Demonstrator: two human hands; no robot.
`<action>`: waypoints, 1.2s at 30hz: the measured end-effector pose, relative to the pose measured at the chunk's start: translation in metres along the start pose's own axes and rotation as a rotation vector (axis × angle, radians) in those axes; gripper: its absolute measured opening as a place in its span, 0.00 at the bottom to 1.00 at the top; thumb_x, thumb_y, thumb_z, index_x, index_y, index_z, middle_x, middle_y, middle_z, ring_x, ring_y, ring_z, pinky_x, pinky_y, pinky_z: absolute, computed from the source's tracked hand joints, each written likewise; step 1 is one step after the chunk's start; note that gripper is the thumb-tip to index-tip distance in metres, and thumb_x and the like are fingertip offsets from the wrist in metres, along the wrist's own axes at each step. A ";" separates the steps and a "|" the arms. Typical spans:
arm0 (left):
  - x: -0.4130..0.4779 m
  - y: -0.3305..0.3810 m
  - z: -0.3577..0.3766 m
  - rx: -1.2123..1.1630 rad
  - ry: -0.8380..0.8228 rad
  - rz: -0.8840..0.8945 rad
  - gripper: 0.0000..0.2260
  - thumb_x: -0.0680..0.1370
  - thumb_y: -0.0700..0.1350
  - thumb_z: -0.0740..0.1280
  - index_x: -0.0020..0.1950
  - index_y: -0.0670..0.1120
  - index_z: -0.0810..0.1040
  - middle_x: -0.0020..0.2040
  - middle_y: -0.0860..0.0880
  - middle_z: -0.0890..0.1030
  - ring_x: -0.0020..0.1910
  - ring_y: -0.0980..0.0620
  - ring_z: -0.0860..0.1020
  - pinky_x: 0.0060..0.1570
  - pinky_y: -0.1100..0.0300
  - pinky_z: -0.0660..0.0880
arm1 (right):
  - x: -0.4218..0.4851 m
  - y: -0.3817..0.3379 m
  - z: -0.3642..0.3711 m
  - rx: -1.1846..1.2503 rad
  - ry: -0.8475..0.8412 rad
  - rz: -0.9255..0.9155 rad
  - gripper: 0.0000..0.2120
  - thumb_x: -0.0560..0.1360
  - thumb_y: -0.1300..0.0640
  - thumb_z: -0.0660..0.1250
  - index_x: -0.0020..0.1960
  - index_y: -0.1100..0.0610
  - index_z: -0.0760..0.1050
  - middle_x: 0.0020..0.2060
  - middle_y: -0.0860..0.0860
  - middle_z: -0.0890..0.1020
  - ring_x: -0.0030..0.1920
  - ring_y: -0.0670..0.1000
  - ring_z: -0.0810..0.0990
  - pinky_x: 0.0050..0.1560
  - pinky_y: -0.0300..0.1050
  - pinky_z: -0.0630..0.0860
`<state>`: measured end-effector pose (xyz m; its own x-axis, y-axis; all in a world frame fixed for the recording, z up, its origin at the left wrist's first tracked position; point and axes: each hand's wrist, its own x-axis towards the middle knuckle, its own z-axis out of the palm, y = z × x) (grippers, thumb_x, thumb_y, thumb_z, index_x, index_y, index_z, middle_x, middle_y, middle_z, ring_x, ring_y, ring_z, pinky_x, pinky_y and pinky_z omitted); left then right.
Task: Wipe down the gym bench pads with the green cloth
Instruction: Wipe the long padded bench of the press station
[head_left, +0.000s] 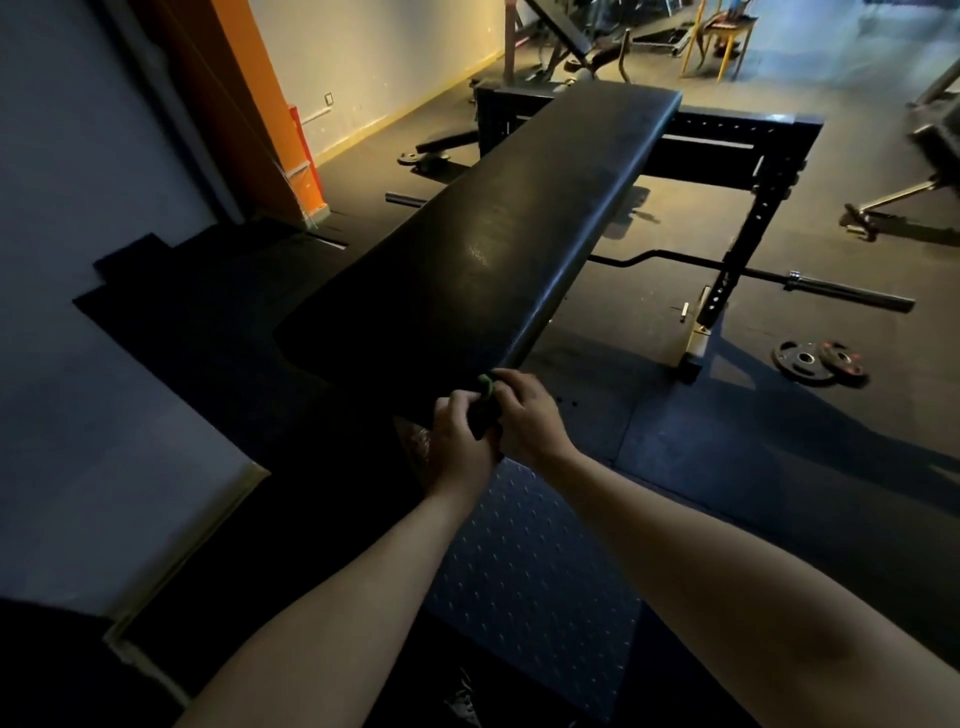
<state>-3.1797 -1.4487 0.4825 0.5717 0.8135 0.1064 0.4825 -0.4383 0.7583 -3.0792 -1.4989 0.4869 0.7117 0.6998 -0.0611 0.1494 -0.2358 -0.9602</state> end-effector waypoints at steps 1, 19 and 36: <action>0.002 0.007 0.002 0.006 -0.019 0.039 0.15 0.80 0.43 0.68 0.66 0.47 0.73 0.65 0.45 0.71 0.57 0.54 0.71 0.46 0.69 0.71 | -0.004 0.005 -0.004 0.081 0.076 0.038 0.16 0.80 0.46 0.63 0.63 0.52 0.74 0.59 0.57 0.76 0.58 0.53 0.78 0.55 0.48 0.79; 0.063 -0.048 -0.016 0.308 -0.311 0.152 0.31 0.80 0.54 0.59 0.82 0.51 0.55 0.83 0.51 0.49 0.80 0.52 0.44 0.79 0.46 0.47 | 0.060 -0.004 0.018 0.051 0.313 0.227 0.12 0.77 0.58 0.62 0.60 0.50 0.75 0.56 0.55 0.73 0.46 0.52 0.77 0.48 0.51 0.80; 0.063 -0.040 -0.008 0.401 -0.075 0.200 0.21 0.81 0.51 0.56 0.73 0.50 0.72 0.76 0.47 0.69 0.74 0.47 0.64 0.74 0.48 0.58 | 0.056 -0.010 -0.006 0.117 0.396 0.226 0.11 0.78 0.60 0.63 0.60 0.55 0.72 0.55 0.56 0.71 0.49 0.53 0.75 0.48 0.47 0.77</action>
<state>-3.1687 -1.3771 0.4640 0.7192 0.6742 0.1679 0.5678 -0.7096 0.4172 -3.0364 -1.4614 0.4950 0.9282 0.3229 -0.1851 -0.1013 -0.2594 -0.9605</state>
